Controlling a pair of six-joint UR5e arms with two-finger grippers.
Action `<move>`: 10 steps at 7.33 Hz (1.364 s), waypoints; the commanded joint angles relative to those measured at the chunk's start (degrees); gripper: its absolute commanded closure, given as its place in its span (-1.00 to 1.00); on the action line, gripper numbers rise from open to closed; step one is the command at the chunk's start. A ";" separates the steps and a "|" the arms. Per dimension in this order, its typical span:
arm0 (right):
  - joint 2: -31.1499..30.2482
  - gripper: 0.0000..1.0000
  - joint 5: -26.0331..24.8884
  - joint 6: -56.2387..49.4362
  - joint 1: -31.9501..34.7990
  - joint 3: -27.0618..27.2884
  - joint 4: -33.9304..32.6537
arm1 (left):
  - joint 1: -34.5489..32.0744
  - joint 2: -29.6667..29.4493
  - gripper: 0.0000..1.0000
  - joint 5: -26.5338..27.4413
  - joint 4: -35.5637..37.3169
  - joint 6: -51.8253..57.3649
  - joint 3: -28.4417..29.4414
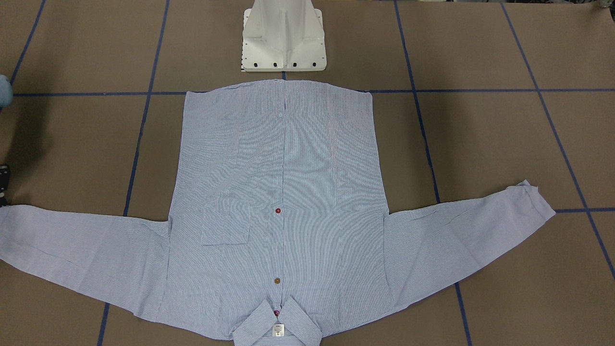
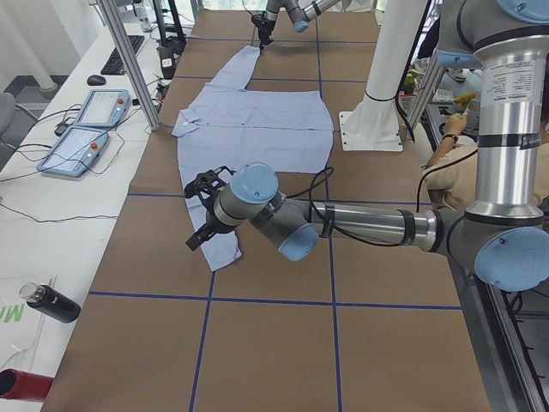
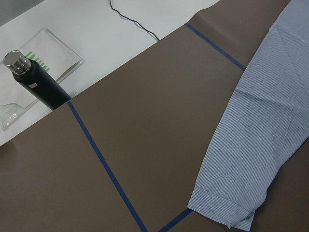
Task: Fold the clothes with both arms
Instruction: 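Grasp the sleeve cuff with the right gripper, then carry the sleeve with the right gripper across the shirt toward the collar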
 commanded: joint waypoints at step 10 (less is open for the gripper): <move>36.24 1.00 -9.55 37.35 -13.85 20.28 -47.03 | 0.00 -0.08 -1.00 0.00 0.00 -0.09 -0.18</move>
